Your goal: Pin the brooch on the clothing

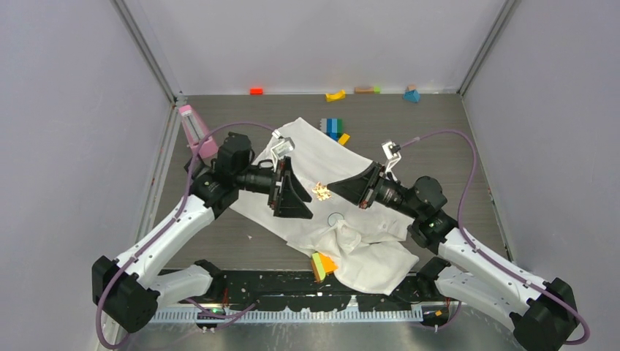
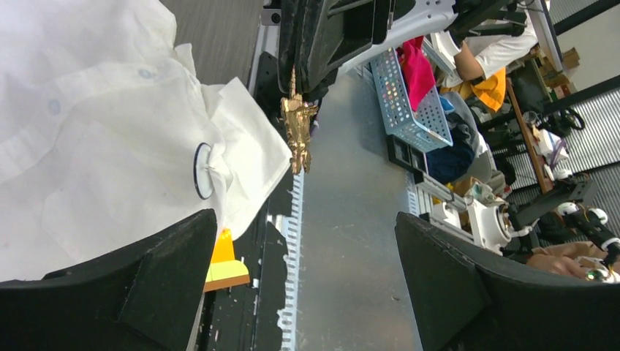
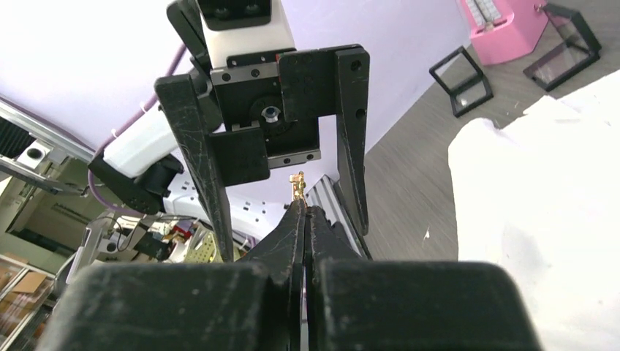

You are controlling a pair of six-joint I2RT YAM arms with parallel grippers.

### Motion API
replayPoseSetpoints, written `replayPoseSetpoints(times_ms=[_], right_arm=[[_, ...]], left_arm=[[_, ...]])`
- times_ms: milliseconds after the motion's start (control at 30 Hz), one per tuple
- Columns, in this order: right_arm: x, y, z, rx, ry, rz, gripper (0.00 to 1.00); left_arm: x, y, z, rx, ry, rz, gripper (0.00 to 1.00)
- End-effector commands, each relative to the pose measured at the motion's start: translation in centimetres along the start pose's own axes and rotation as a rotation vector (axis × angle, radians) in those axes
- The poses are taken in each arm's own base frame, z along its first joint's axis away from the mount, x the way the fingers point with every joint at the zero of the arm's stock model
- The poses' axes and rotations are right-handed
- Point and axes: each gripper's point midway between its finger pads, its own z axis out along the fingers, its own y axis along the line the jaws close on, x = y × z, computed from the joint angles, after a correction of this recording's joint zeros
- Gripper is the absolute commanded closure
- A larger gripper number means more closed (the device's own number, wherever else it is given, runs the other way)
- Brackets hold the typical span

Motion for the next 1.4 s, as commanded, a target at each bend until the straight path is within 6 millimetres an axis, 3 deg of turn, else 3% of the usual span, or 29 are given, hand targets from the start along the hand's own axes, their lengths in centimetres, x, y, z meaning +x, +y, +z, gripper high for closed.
replayPoseSetpoints(times_ms=[0,200,333,533,700,800,933,967,1167,1233,1367], right_arm=[[-2.2,1.5,0.2,-0.048,-0.100,-0.061,0.99],[-2.1,1.3,0.6,-0.060,-0.096,-0.045,0.99],[-1.8,1.4,1.0,-0.087,-0.082,-0.030,0.99],[-1.4,1.2,1.3,-0.093,-0.064,-0.013,0.99],[-1.0,1.2,1.5,-0.103,-0.041,-0.008,0.99],[-0.7,1.3,1.4,-0.107,-0.021,-0.005,0.99],[-0.3,1.0,1.3,-0.093,0.002,-0.004,0.99],[-0.3,1.1,1.2,-0.092,0.002,-0.005,0.99],[-0.2,1.5,0.8,-0.093,0.012,0.008,0.67],[0.0,2.0,0.7,-0.113,0.027,0.013,0.61],[0.4,2.4,0.8,-0.133,0.063,0.033,0.59]], left_arm=[[-2.5,-0.9,-0.6,0.032,-0.112,0.062,0.09],[-3.3,-0.4,-0.6,0.044,-0.132,0.038,0.25],[-3.5,-0.1,-0.3,0.056,-0.130,0.011,0.44],[-3.5,0.5,-0.1,0.053,-0.135,-0.012,0.50],[-3.3,1.0,0.2,0.058,-0.129,-0.039,0.69],[-3.2,1.5,0.3,0.048,-0.131,-0.049,0.75],[-3.0,1.7,0.4,0.053,-0.124,-0.054,1.00],[-3.0,1.7,0.4,0.051,-0.124,-0.052,1.00],[-2.7,1.4,0.3,0.064,-0.117,-0.033,1.00],[-2.6,1.3,0.3,0.071,-0.112,-0.030,1.00],[-2.5,0.8,0.3,0.094,-0.106,-0.020,1.00]])
